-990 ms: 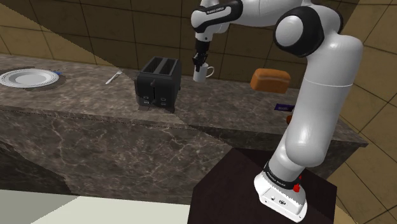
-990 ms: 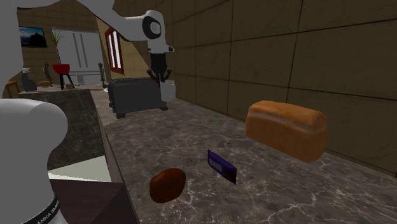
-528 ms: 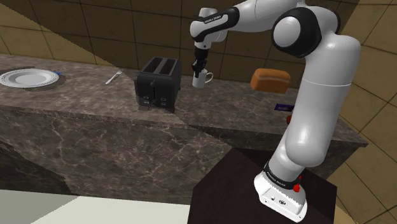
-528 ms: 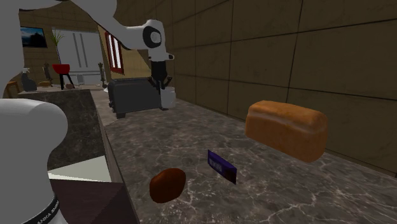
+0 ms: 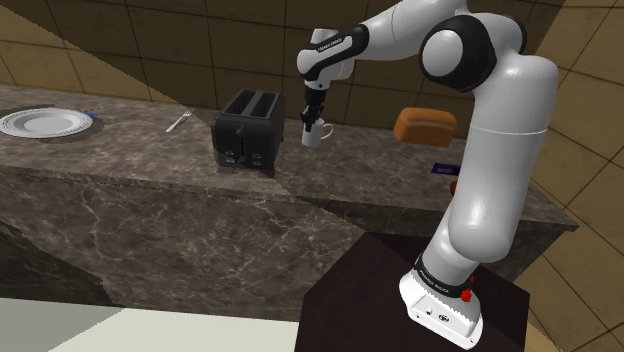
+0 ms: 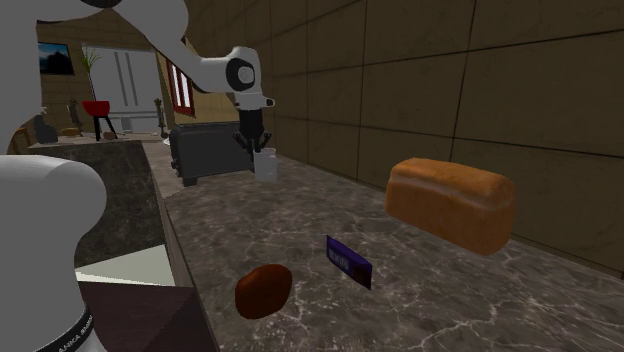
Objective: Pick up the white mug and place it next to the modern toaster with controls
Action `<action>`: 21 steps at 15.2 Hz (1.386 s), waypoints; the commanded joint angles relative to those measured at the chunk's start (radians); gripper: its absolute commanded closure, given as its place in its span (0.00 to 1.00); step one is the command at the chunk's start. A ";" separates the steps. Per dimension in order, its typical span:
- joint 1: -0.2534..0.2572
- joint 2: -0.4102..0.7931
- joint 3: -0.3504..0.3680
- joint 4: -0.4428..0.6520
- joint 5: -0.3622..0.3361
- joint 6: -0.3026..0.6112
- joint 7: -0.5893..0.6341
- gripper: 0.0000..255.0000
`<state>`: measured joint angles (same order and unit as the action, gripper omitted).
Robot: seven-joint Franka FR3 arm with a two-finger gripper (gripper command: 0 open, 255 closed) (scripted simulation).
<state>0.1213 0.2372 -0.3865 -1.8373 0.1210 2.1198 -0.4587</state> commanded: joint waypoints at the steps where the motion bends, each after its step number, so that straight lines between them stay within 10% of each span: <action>1: 0.001 0.003 0.001 -0.013 0.002 0.016 0.000 1.00; 8: 0.001 0.003 0.001 -0.012 0.002 0.016 -0.001 1.00; 9: 0.001 0.003 0.001 -0.012 0.002 0.016 -0.001 0.00; 21: 0.006 -0.047 -0.006 0.054 -0.024 -0.096 0.016 0.00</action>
<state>0.1269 0.1922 -0.3921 -1.7845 0.0978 2.0270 -0.4426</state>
